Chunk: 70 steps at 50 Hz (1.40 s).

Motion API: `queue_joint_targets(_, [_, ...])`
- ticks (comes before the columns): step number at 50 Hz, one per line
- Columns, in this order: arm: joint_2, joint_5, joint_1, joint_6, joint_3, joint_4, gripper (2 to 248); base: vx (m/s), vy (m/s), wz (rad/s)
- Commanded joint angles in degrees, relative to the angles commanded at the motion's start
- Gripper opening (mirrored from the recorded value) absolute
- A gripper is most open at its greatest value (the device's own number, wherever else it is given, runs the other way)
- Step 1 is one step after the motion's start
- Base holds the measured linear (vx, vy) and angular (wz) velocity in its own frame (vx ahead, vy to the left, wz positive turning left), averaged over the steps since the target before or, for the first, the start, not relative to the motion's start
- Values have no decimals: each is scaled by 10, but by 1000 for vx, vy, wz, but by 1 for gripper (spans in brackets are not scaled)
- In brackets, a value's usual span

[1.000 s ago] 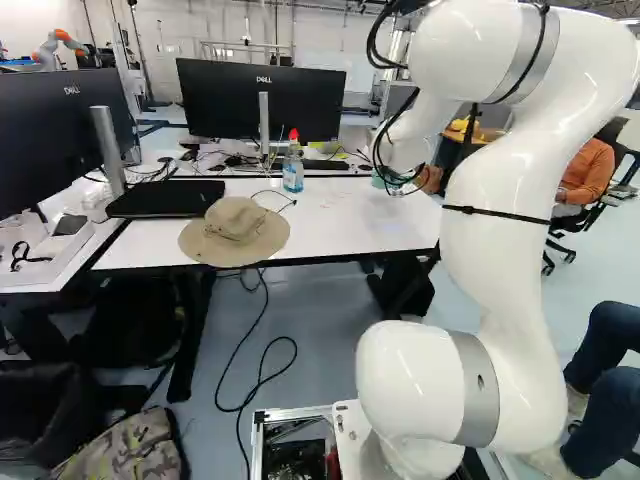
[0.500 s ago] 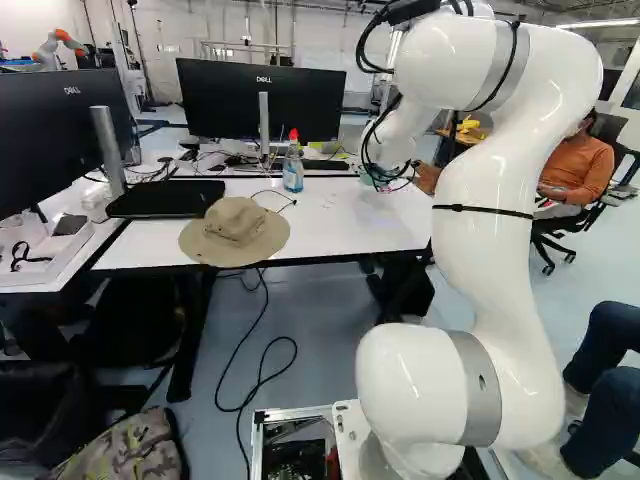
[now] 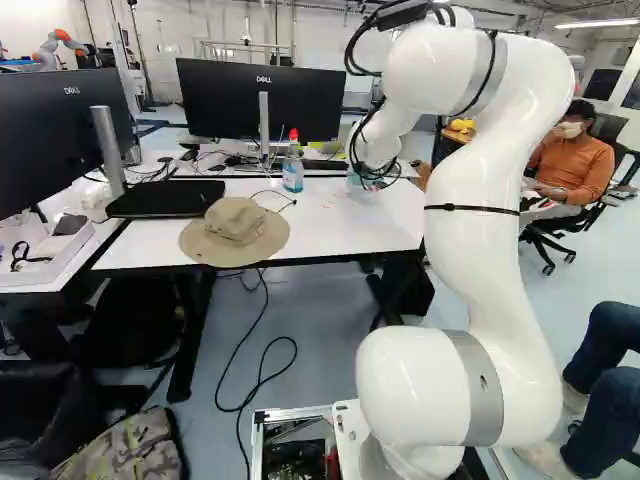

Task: Clean the table with the green towel

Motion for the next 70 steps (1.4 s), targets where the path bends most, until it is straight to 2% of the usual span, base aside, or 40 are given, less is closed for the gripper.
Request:
queue_joint_targets(21, [-22,-31,19,0,-29,0,52,0,0,0])
queue_joint_targets(48, [-23,-75,20,0,-31,0,52,0,0,0])
queue_joint_targets(58, [-32,-74,20,0,-33,0,52,0,0,0])
queue_joint_targets(70, [-44,-54,20,0,-36,0,52,0,0,0])
